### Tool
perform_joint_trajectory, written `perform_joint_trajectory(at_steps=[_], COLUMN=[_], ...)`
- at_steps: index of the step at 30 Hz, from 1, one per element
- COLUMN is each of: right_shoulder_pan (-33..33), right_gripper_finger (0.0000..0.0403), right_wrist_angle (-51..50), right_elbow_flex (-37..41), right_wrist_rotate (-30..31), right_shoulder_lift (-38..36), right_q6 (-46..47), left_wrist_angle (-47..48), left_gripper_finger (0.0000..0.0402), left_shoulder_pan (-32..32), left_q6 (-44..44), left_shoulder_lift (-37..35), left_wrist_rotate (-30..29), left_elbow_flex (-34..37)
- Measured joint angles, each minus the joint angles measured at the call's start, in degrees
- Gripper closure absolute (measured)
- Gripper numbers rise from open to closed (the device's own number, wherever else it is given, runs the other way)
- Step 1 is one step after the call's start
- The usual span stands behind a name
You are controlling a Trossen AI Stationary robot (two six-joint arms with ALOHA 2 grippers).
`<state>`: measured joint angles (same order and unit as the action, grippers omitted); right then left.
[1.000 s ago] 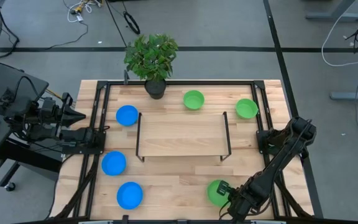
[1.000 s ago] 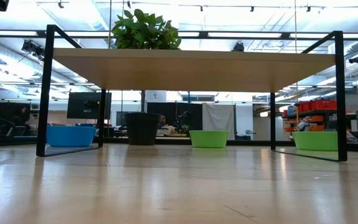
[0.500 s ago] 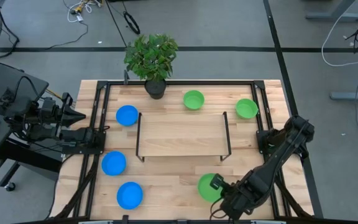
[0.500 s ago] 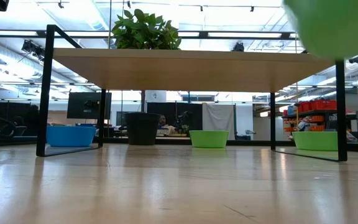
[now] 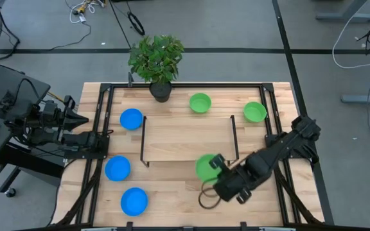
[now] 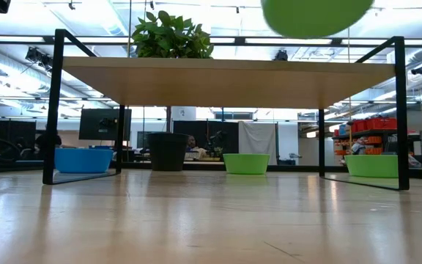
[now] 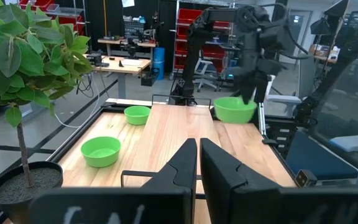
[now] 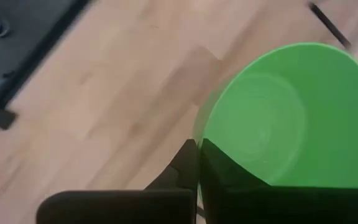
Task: Pick & Place Mini bowls
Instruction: Put the bottom green bowl on the shelf
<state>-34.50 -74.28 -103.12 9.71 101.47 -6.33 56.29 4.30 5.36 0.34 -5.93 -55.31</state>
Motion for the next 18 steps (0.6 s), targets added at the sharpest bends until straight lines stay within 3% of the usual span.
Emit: perform_joint_trajectory(at_steps=[9, 18], right_shoulder_pan=[6.65, 12.46], right_gripper_finger=[0.0401, 0.0402], right_wrist_angle=[-8.08, -9.69], right_elbow_flex=[-0.3, -0.3], right_wrist_rotate=[3.54, 3.37], right_shoulder_lift=[-3.27, -5.81], right_q6=[6.24, 3.69], left_wrist_angle=[0.0, -0.02], left_gripper_finger=[0.0378, 0.0378], left_shoulder_pan=[0.02, 0.01], left_q6=[-0.02, 0.0], left_shoulder_lift=[0.0, 0.02], left_wrist_rotate=[-0.02, -0.01], left_elbow_flex=[0.0, -0.01])
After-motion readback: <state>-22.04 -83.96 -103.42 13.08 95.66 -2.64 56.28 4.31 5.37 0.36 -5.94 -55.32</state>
